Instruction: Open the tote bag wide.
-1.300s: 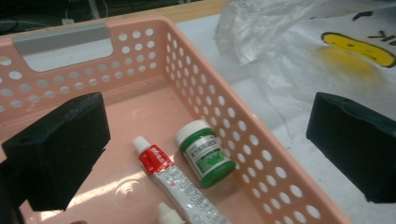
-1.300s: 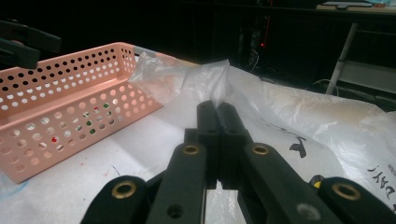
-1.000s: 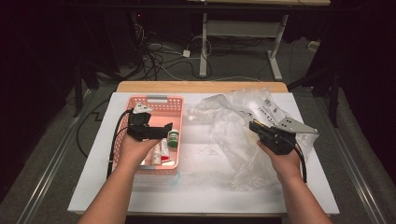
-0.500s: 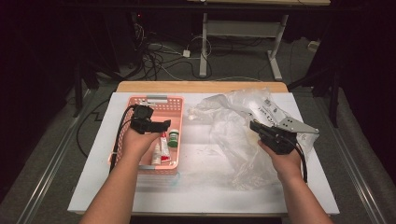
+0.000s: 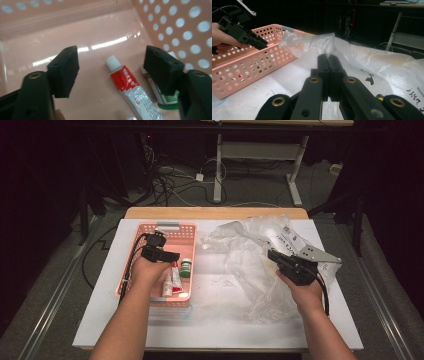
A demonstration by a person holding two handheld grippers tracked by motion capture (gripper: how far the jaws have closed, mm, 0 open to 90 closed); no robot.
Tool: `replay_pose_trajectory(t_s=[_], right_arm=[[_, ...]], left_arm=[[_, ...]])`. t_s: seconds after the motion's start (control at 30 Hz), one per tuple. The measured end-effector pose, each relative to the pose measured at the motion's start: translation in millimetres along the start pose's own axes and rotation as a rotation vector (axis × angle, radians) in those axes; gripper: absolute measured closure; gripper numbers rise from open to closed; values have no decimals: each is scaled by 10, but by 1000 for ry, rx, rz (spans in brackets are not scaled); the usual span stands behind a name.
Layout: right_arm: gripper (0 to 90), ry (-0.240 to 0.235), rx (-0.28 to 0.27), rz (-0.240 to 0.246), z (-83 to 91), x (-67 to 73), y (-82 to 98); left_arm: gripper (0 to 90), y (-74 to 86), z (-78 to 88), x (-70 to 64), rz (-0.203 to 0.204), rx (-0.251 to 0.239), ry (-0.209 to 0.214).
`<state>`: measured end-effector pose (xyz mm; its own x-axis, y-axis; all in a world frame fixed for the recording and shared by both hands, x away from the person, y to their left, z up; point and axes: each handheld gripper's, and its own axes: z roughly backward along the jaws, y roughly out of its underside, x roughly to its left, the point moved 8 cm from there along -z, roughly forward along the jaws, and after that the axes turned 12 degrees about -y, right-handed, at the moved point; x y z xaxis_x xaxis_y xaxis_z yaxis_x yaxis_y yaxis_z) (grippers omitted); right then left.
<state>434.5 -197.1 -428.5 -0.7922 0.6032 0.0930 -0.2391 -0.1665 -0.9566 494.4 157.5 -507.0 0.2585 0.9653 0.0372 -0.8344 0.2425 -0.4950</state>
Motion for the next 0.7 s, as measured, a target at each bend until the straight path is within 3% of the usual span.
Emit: replay_pose_trajectory(t_s=[0.2, 0.7], right_arm=[[900, 1, 5, 2, -4, -3, 10], [900, -2, 4, 7, -8, 5, 8]], left_arm=[[384, 49, -84, -48, -4, 65, 4], [555, 128, -164, -162, -23, 143, -19]])
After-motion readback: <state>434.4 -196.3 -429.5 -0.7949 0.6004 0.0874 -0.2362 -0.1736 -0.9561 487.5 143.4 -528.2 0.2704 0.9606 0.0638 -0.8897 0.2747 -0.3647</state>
